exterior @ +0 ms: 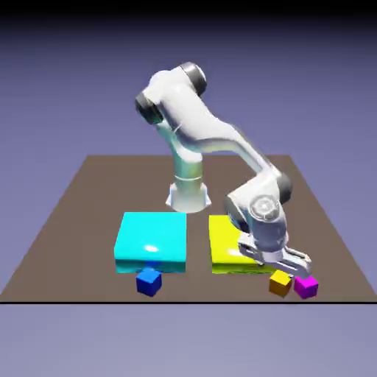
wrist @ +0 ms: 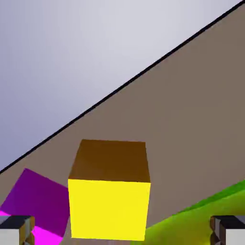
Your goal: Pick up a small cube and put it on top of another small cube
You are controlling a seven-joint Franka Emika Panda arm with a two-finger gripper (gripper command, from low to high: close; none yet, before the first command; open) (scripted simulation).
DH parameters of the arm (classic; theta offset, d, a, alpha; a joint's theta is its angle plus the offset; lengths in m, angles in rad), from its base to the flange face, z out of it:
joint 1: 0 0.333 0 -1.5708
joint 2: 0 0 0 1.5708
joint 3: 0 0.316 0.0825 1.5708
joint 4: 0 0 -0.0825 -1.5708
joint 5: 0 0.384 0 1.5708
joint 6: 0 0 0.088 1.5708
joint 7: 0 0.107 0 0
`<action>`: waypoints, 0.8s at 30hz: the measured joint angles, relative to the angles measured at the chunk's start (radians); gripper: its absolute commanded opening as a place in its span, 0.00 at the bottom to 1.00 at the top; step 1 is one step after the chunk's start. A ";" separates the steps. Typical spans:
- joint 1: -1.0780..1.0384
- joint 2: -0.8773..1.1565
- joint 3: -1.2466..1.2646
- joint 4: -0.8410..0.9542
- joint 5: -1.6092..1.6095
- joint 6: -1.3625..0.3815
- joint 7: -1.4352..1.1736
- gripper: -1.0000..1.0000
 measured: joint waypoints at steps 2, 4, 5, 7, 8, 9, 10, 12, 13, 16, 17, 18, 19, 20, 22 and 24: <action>0.052 0.069 -0.054 -0.010 -0.038 0.087 0.015 0.50; 0.074 0.099 -0.078 -0.015 -0.055 0.125 0.021 0.00; 0.074 0.099 -0.078 -0.015 -0.055 0.125 0.021 0.00; 0.023 0.030 -0.024 -0.004 -0.016 0.039 0.006 0.00; 0.001 -0.002 -0.005 -0.001 0.005 0.001 -0.003 0.00; 0.006 -0.022 -0.041 -0.010 0.035 -0.002 -0.022 0.00; 0.012 -0.041 -0.077 -0.019 0.064 -0.005 -0.041 0.00; 0.023 -0.079 -0.150 -0.037 0.123 -0.011 -0.078 0.00; 0.029 -0.098 -0.186 -0.046 0.153 -0.014 -0.097 0.00; 0.046 -0.155 -0.295 -0.073 0.241 -0.022 -0.153 0.00; 0.052 -0.174 -0.331 -0.082 0.271 -0.025 -0.171 0.00; 0.057 -0.193 -0.367 -0.091 0.300 -0.028 -0.190 0.00; 0.063 -0.212 -0.403 -0.100 0.330 -0.031 -0.209 0.00; 0.069 -0.231 -0.440 -0.109 0.359 -0.034 -0.227 0.00; 0.080 -0.270 -0.512 -0.127 0.418 -0.039 -0.265 0.00; 0.091 -0.308 -0.584 -0.145 0.477 -0.045 -0.302 0.00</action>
